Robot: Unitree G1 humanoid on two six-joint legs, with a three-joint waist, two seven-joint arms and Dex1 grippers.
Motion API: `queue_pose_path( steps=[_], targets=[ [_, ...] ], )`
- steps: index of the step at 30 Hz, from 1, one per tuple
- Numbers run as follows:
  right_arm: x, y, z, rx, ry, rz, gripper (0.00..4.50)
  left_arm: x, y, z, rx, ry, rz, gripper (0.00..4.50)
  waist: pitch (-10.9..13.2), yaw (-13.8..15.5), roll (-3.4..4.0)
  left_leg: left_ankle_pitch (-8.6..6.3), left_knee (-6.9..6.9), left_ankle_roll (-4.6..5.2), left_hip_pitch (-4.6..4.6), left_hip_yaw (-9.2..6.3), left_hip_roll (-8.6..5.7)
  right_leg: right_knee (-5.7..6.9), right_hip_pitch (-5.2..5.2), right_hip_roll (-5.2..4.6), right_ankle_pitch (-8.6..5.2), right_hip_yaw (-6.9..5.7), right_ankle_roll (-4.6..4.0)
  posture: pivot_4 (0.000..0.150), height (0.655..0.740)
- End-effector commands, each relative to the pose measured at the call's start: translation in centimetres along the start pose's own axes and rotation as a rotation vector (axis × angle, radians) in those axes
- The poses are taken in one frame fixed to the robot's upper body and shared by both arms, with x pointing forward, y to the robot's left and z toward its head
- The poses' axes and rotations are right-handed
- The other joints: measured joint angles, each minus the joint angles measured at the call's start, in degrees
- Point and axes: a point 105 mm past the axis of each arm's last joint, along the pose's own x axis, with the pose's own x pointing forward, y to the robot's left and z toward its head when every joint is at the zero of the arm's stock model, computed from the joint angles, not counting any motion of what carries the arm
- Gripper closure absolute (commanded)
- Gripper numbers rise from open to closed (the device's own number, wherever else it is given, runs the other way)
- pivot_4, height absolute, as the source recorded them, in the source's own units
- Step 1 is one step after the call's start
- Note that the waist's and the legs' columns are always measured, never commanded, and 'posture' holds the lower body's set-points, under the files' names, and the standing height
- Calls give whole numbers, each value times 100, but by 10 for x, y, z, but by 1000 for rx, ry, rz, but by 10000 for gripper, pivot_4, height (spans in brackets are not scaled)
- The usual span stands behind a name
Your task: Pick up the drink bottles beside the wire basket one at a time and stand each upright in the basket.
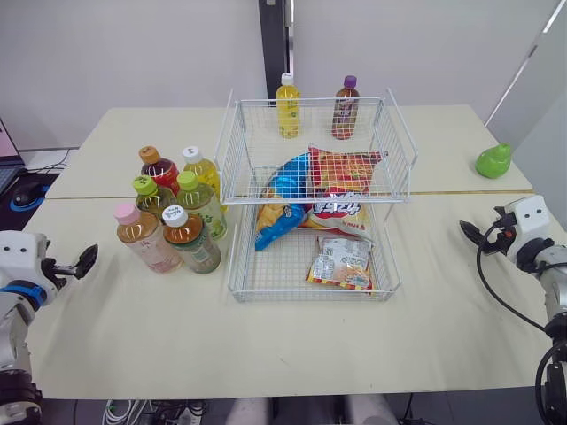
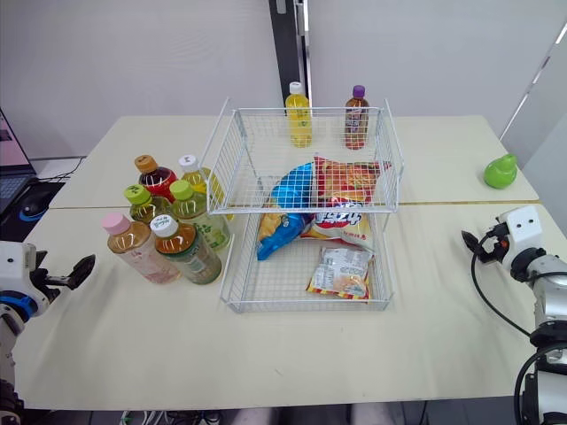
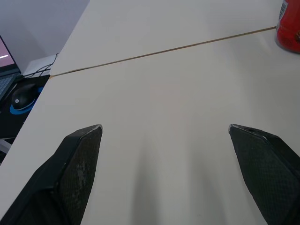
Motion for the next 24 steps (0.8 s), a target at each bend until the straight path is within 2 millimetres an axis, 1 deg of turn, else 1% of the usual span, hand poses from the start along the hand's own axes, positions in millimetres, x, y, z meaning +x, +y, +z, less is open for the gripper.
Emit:
queue_pose_path(
  steps=[1, 3, 6, 9, 13, 18, 21, 24],
  targets=[
    [-3, -12, 14, -54, -33, -41, 0, -2, 15, 9, 43, -16, 67, 121, 0, 0, 0, 0, 0, 0, 0, 0, 0, 0, 0, 0, 0, 0, 0, 1500, 7400],
    [-5, -18, 14, -86, -28, -81, 0, 0, 22, 10, 39, -29, 135, 121, 0, 3, 0, 0, 0, 0, 0, 0, -1, 0, 0, 0, 0, 0, 0, 1500, 7400],
    [-6, -23, 14, -126, -26, -127, 0, 1, 26, 11, 38, -33, 171, 121, 0, 2, 0, 0, 0, 0, 0, -1, -2, 1, -1, 0, 0, 0, 0, 1500, 7400],
    [-7, -28, 13, -184, -18, -183, 0, 2, 24, 13, 9, -56, 148, 121, 0, 3, 0, 0, 0, 0, 0, 0, -2, 1, -1, 0, 0, -1, 1, 1500, 7400],
    [-9, -33, 10, -180, -24, -233, 0, 2, 26, 11, 38, -44, 167, 121, 0, -3, 0, 0, 0, 0, 0, 2, -1, 1, -1, 0, 0, 1, 0, 1500, 7400],
    [-9, -30, 12, -168, -37, -194, 0, 5, 25, 11, 63, -44, 181, 121, 0, -5, 0, 0, 0, 0, 0, 2, -1, 1, 0, 0, 0, 0, 0, 1500, 7400],
    [-8, -26, 15, -166, -54, -157, 0, 7, 16, 10, 104, -40, 148, 121, 0, -4, 0, 0, 0, 0, 0, 1, -2, 1, 1, 0, 0, 0, 1, 1500, 7400],
    [-9, -20, 27, -126, -95, -72, 0, 8, 10, 13, 42, -74, 85, 121, 0, -8, 0, 0, 0, 0, 0, 2, -1, 0, 1, 0, 0, -1, 0, 1500, 7400]
  ],
)
